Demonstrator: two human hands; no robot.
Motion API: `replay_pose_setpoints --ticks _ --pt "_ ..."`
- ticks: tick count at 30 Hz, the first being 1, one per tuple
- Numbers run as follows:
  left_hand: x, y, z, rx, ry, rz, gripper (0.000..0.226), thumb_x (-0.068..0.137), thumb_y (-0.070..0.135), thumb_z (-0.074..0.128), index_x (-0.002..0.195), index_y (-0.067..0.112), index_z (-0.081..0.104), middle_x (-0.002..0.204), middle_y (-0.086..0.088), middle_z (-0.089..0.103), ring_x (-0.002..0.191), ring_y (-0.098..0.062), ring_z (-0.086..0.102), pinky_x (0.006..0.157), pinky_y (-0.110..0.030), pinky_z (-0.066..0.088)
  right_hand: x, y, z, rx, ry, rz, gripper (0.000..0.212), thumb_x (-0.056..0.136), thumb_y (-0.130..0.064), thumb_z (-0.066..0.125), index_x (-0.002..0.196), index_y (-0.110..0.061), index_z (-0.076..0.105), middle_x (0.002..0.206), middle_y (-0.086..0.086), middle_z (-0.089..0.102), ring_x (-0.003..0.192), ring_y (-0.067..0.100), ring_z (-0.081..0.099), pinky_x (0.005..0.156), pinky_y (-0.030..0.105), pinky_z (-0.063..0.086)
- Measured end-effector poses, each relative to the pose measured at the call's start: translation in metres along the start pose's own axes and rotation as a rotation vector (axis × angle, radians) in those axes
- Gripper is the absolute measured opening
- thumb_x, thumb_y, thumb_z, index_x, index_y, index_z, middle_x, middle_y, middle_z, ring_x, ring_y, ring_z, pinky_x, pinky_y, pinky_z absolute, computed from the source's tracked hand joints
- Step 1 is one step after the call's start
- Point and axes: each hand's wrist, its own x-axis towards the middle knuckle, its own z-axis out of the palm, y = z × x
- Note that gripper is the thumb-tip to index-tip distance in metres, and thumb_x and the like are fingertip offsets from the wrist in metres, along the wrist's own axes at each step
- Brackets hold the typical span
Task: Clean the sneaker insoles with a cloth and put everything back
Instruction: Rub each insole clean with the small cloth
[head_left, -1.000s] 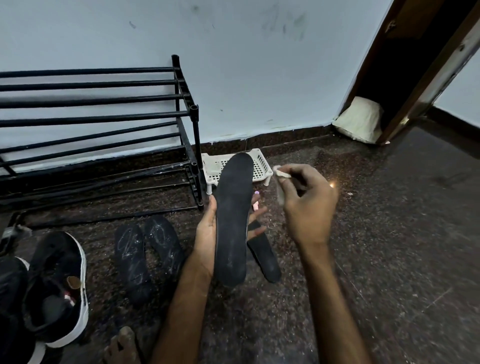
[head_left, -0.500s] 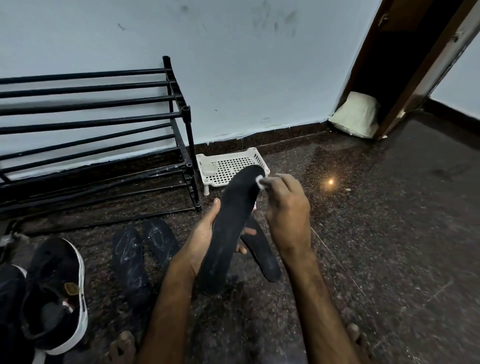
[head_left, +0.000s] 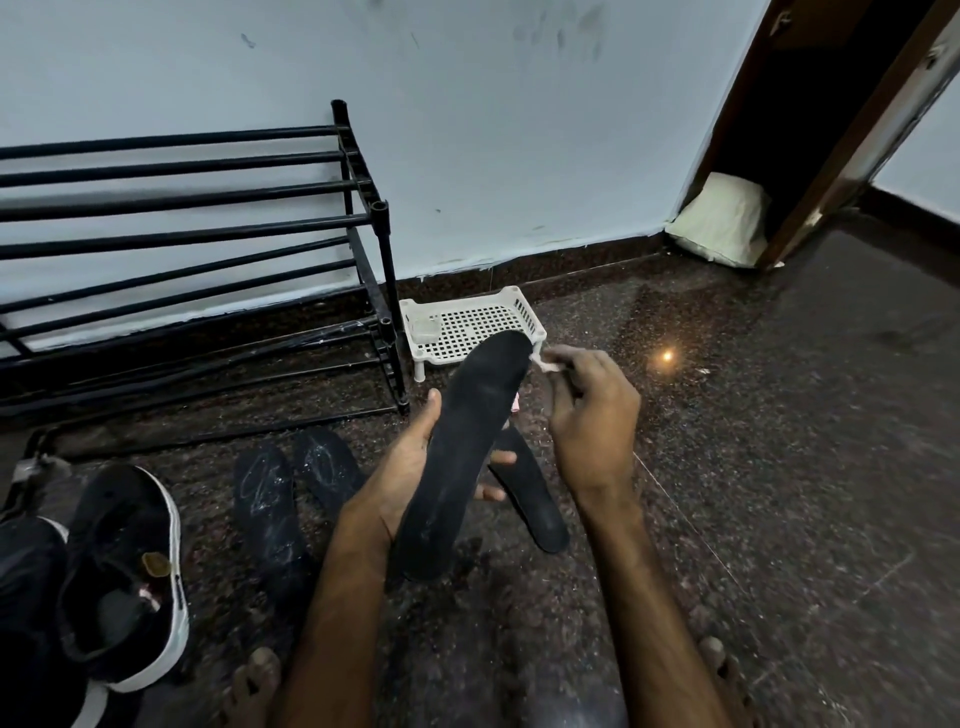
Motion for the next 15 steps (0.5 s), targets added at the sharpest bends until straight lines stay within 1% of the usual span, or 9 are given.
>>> replay_pose_setpoints --ticks 2,4,6,8,10,11,13,14,15 --pt "0.000 -0.002 0.003 -0.047 0.010 -0.012 0.077 0.096 0.062 0.024 0.101 0.008 0.078 0.105 -0.018 0.073 0.088 -0.033 0.073 0.060 -0.049 0.061 -0.002 -0.016 0.009 0.091 -0.041 0.015 0.023 0.089 -0.007 0.068 0.112 -0.010 0.071 0.108 -0.002 0.067 0.096 0.006 0.061 0.089 0.011 0.049" --pt "0.001 -0.005 0.003 -0.088 0.008 -0.011 0.084 0.094 0.068 0.019 0.091 0.009 0.079 0.090 -0.016 0.075 0.077 -0.027 0.074 0.058 -0.039 0.060 -0.012 -0.028 0.022 0.091 -0.167 -0.021 0.020 0.090 -0.006 0.066 0.108 -0.011 0.073 0.107 -0.001 0.068 0.096 0.005 0.060 0.091 0.003 0.041" --pt "0.003 -0.008 -0.001 -0.113 0.014 0.008 0.093 0.089 0.075 0.015 0.087 0.010 0.080 0.086 -0.016 0.074 0.077 -0.025 0.074 0.062 -0.034 0.060 -0.025 -0.031 0.034 0.129 -0.301 -0.108 0.019 0.088 -0.001 0.065 0.101 -0.011 0.075 0.103 0.002 0.070 0.097 0.009 0.063 0.094 0.007 0.041" --pt "0.005 -0.010 -0.014 -0.149 0.044 0.032 0.100 0.081 0.084 0.017 0.102 0.008 0.078 0.102 -0.022 0.072 0.094 -0.029 0.072 0.081 -0.038 0.060 -0.032 -0.028 0.037 0.226 -0.440 -0.109 0.018 0.086 -0.002 0.066 0.096 -0.012 0.077 0.100 0.000 0.071 0.096 0.008 0.064 0.095 0.017 0.046" --pt "0.005 -0.010 -0.026 -0.202 0.047 0.038 0.112 0.074 0.091 0.022 0.135 0.004 0.058 0.136 -0.029 0.055 0.126 -0.038 0.055 0.110 -0.051 0.040 -0.032 -0.023 0.029 0.299 -0.728 -0.024 0.015 0.085 -0.005 0.070 0.094 -0.014 0.078 0.093 -0.006 0.071 0.088 0.000 0.063 0.087 0.022 0.048" --pt "0.005 -0.011 -0.028 -0.230 0.053 0.055 0.114 0.075 0.091 0.022 0.143 0.004 0.048 0.145 -0.029 0.046 0.135 -0.040 0.046 0.116 -0.055 0.030 -0.032 -0.020 0.022 0.308 -0.928 0.000 0.014 0.085 -0.005 0.071 0.095 -0.012 0.078 0.088 -0.007 0.070 0.080 -0.003 0.061 0.079 0.020 0.048" --pt "0.006 -0.013 -0.032 -0.296 0.051 0.087 0.109 0.080 0.086 0.021 0.146 0.003 0.044 0.147 -0.026 0.045 0.138 -0.039 0.043 0.114 -0.058 0.030 -0.030 -0.018 0.008 0.322 -1.294 0.006 0.015 0.086 -0.002 0.070 0.099 -0.005 0.076 0.084 -0.003 0.071 0.070 -0.006 0.057 0.069 0.014 0.046" --pt "0.007 -0.014 -0.032 -0.334 0.043 0.103 0.105 0.083 0.084 0.021 0.144 0.003 0.047 0.147 -0.024 0.047 0.138 -0.038 0.044 0.111 -0.057 0.034 -0.030 -0.016 0.001 0.358 -1.376 0.018 0.016 0.087 -0.002 0.070 0.102 -0.001 0.075 0.085 0.000 0.074 0.070 -0.006 0.058 0.068 0.013 0.046" --pt "0.006 -0.014 -0.030 -0.357 0.039 0.108 0.100 0.086 0.081 0.022 0.142 0.003 0.049 0.147 -0.023 0.047 0.137 -0.036 0.045 0.109 -0.056 0.038 -0.030 -0.013 -0.004 0.414 -1.366 0.059 0.016 0.088 -0.002 0.069 0.103 0.002 0.073 0.084 0.000 0.074 0.070 -0.005 0.059 0.067 0.013 0.046"
